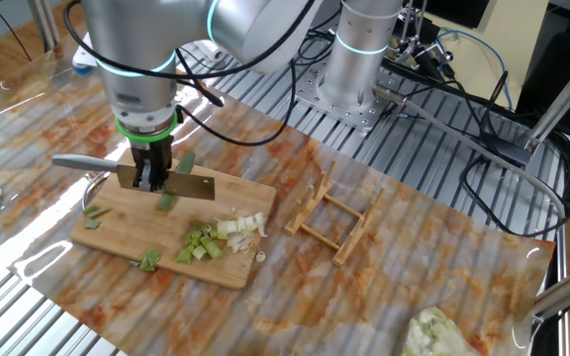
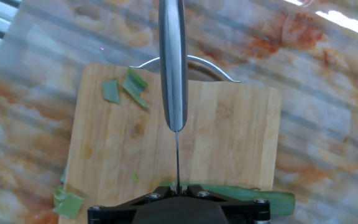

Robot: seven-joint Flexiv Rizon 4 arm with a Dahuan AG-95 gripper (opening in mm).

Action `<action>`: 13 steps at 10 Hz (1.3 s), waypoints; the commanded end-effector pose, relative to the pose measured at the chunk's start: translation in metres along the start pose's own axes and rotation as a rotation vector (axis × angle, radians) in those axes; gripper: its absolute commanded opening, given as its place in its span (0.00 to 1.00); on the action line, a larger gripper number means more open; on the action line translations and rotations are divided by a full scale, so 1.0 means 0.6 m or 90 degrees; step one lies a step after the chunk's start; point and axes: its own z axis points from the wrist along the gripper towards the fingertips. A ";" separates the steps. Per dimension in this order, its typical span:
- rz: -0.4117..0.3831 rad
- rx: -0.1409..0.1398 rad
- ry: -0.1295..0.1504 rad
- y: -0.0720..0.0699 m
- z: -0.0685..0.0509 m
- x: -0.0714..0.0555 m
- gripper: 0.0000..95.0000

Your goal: Chop the scallions

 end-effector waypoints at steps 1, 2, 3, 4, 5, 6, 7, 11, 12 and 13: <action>0.004 -0.002 0.007 0.006 0.005 -0.002 0.00; 0.008 -0.010 0.010 0.010 0.015 -0.001 0.00; 0.016 -0.017 0.010 0.016 0.033 -0.001 0.00; 0.022 -0.028 0.010 0.020 0.050 -0.002 0.00; 0.022 -0.029 0.009 0.020 0.059 0.000 0.00; 0.023 -0.024 0.009 0.018 0.060 0.003 0.00; 0.026 -0.022 0.017 0.012 0.044 0.002 0.00; 0.014 -0.015 0.012 0.015 0.032 -0.003 0.00; 0.011 -0.010 0.013 0.013 0.025 -0.003 0.00; 0.010 -0.007 0.011 0.011 0.018 -0.002 0.00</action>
